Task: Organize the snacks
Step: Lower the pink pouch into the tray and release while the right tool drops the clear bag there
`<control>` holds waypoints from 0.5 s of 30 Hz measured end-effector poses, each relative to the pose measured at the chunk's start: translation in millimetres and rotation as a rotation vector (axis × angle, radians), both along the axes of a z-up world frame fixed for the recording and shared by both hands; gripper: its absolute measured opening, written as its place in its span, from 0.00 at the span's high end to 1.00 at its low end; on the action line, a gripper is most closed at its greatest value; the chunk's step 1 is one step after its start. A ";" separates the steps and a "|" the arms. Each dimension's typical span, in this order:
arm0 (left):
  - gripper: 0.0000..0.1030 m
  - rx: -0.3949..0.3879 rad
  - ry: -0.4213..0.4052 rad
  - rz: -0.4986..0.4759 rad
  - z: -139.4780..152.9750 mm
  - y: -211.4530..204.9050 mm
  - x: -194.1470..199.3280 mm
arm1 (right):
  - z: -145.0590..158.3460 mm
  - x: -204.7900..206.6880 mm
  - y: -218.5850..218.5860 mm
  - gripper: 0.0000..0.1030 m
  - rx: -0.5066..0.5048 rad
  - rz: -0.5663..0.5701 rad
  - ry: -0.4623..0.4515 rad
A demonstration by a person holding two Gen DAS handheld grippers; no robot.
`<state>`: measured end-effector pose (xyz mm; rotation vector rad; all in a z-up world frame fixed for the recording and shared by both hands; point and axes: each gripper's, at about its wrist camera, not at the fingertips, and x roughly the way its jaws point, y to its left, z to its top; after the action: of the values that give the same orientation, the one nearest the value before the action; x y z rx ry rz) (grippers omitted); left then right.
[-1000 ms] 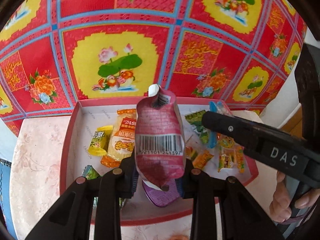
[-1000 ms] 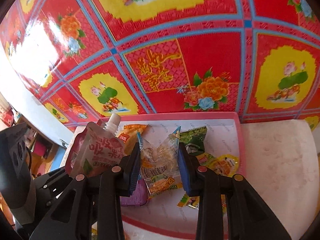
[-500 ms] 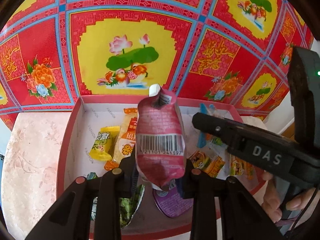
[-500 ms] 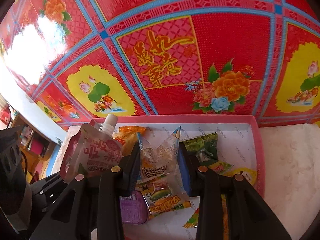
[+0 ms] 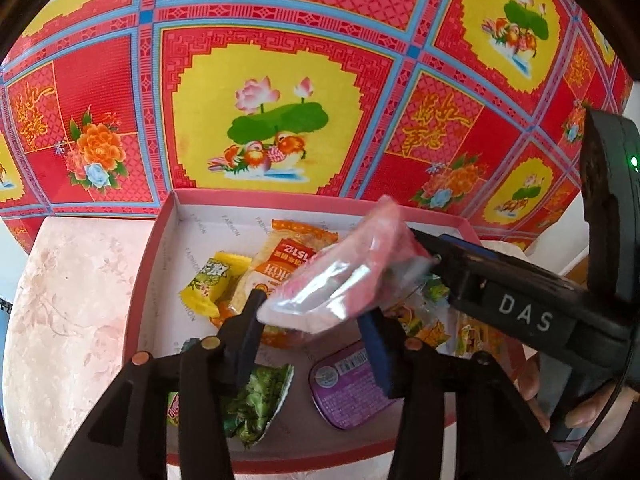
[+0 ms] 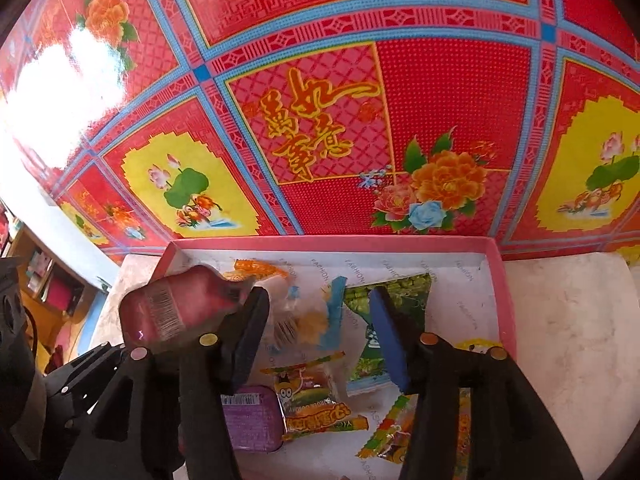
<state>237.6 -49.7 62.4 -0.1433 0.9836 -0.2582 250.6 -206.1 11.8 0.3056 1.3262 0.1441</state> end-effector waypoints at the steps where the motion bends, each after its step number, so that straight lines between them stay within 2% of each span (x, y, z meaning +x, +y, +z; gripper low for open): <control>1: 0.52 -0.001 0.000 0.000 1.7 0.8 -0.3 | 1.6 -0.5 -1.6 0.47 0.001 -0.005 -0.001; 15: 0.51 -0.003 0.006 -0.001 31.1 18.4 -13.2 | 28.8 -24.0 -32.6 0.45 -0.008 -0.076 -0.009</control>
<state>224.4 -31.2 93.5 -0.1468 0.9891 -0.2600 226.5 -238.7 40.6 0.3479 1.3038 0.0759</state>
